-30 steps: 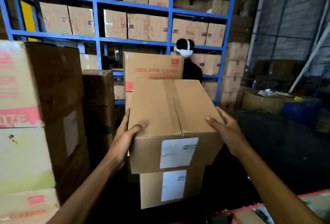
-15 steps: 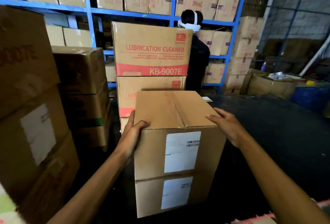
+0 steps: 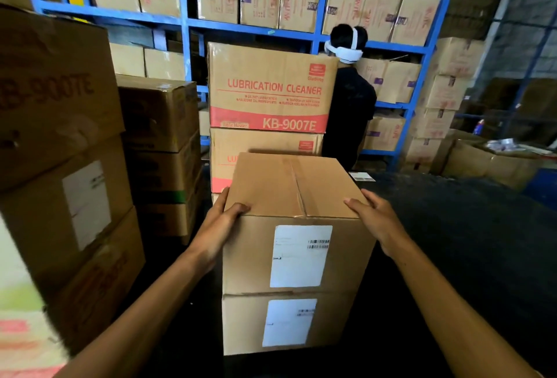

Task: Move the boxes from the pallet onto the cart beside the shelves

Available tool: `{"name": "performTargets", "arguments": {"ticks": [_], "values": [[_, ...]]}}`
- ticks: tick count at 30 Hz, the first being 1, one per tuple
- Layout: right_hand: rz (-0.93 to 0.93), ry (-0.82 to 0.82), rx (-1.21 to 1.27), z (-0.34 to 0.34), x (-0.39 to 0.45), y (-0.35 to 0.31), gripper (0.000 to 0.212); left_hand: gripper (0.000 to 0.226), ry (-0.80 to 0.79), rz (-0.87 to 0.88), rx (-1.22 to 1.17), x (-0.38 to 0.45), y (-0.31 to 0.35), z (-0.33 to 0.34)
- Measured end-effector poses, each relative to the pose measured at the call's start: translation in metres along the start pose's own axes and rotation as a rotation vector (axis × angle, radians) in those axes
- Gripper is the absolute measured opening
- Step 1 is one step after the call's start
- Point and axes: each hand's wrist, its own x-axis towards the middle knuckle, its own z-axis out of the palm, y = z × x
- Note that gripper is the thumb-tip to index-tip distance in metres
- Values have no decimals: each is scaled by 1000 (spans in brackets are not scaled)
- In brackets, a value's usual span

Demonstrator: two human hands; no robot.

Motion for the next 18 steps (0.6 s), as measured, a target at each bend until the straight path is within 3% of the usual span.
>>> {"name": "performTargets", "arguments": {"ticks": [4,9,12,15,18], "values": [[-277,120,-211,3,-9,2,58,29,76,27,20,-26,4,4],[-751,125,-218,46,-56,-6,32,35,124,-18,111,-83,-4,-15],[-884,-41,-103,101,-94,-7,32,49,143,-89,216,-131,-14,-58],[-929,-270,-36,174,-141,-10,32,44,301,-75,349,-189,-25,-127],[-946,-481,6,250,-194,-17,24,52,476,-176,458,-248,-27,-204]]}}
